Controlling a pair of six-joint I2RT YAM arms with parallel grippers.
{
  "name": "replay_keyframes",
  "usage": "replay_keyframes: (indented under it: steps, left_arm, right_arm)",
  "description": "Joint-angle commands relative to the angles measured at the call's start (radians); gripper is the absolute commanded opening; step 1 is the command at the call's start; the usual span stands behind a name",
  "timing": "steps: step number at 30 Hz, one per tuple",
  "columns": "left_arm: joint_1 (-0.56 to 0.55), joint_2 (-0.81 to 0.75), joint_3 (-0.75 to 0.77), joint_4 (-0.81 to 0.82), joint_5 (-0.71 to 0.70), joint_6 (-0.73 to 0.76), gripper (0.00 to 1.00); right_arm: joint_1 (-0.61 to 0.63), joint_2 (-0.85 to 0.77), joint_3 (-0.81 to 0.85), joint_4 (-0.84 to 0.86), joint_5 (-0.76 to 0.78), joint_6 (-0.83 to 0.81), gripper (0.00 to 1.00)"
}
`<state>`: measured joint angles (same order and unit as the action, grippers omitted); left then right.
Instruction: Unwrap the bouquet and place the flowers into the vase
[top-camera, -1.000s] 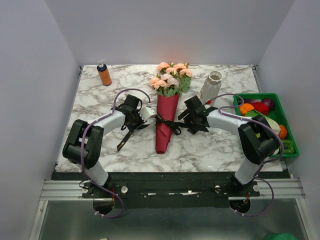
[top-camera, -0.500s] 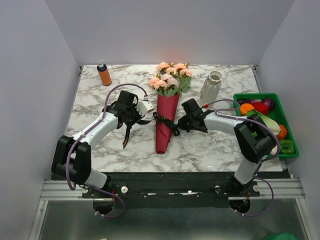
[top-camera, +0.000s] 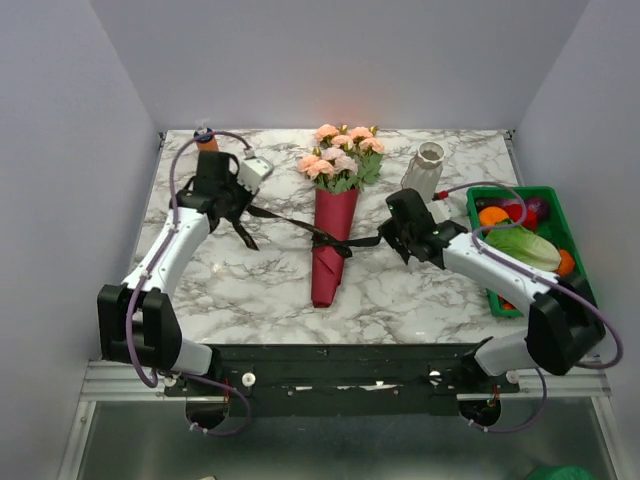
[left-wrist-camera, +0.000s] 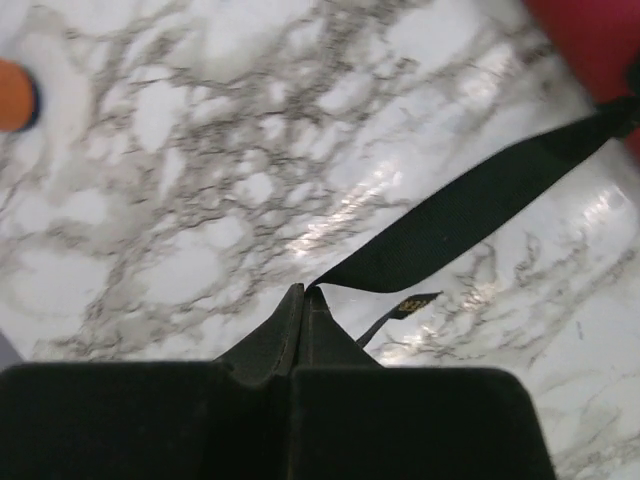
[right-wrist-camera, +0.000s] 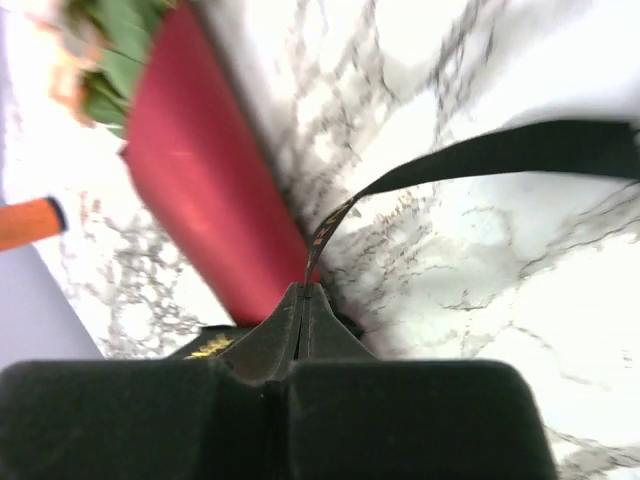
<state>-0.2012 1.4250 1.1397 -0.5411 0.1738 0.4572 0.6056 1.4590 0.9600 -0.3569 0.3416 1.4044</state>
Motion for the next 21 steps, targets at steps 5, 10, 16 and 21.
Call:
replay_keyframes:
  steps: [5, 10, 16, 21]
  left_arm:
    - [0.273, -0.078, 0.111, -0.002, -0.118, -0.071, 0.00]
    - [0.425, -0.141, 0.078, 0.007, -0.166, -0.077, 0.00]
    - [0.551, -0.222, 0.025, 0.017, -0.201, -0.040, 0.25]
    - [0.551, -0.343, 0.015, -0.063, -0.079, 0.006, 0.99]
  right_arm:
    - [-0.128, -0.342, -0.121, -0.114, 0.228, -0.165, 0.01]
    - [-0.228, -0.469, -0.167, -0.172, 0.214, -0.243, 0.01]
    - [-0.248, -0.549, -0.144, -0.275, 0.281, -0.341, 0.41]
    - [-0.250, -0.609, -0.086, -0.327, 0.326, -0.461, 0.99]
